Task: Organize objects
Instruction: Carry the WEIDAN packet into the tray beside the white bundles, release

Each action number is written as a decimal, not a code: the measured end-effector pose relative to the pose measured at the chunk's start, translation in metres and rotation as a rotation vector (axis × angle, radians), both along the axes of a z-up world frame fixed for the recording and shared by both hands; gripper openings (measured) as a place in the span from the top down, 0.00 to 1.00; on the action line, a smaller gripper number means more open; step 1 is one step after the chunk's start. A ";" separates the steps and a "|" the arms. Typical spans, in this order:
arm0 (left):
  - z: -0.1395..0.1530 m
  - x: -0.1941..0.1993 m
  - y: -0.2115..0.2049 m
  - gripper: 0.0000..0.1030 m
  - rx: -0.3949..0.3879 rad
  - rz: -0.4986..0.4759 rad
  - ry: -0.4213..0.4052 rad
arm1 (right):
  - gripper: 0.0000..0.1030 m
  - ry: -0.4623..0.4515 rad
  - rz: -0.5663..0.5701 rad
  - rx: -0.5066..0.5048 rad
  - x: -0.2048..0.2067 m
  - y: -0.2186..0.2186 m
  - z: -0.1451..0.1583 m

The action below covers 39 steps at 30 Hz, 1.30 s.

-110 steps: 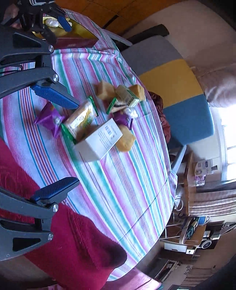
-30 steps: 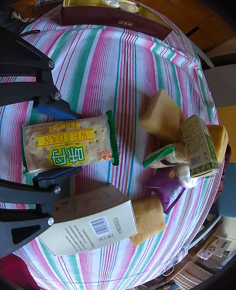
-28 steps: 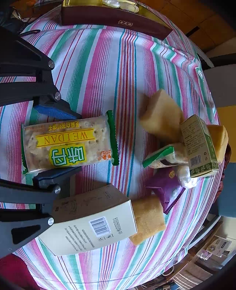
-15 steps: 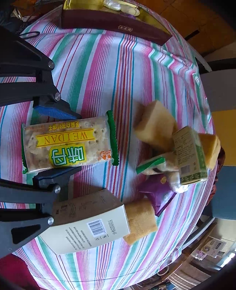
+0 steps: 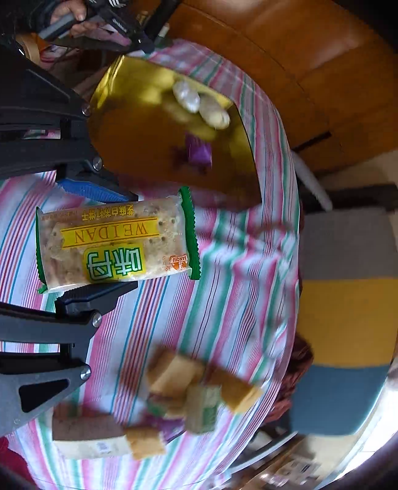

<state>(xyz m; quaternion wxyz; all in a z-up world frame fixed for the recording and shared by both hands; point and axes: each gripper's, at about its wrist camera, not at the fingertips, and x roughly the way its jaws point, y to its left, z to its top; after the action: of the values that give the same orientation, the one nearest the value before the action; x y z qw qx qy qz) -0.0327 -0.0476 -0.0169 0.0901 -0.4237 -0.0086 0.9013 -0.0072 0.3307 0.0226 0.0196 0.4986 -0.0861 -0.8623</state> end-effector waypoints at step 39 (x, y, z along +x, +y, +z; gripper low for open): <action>-0.005 -0.004 -0.026 0.70 -0.023 0.137 0.028 | 0.54 -0.250 0.202 -0.260 -0.095 -0.210 -0.068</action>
<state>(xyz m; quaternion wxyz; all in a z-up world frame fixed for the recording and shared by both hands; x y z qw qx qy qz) -0.0366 -0.0736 -0.0219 0.0237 -0.4103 -0.0260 0.9112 -0.1022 0.1210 -0.0450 0.1591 0.6011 -0.1481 -0.7691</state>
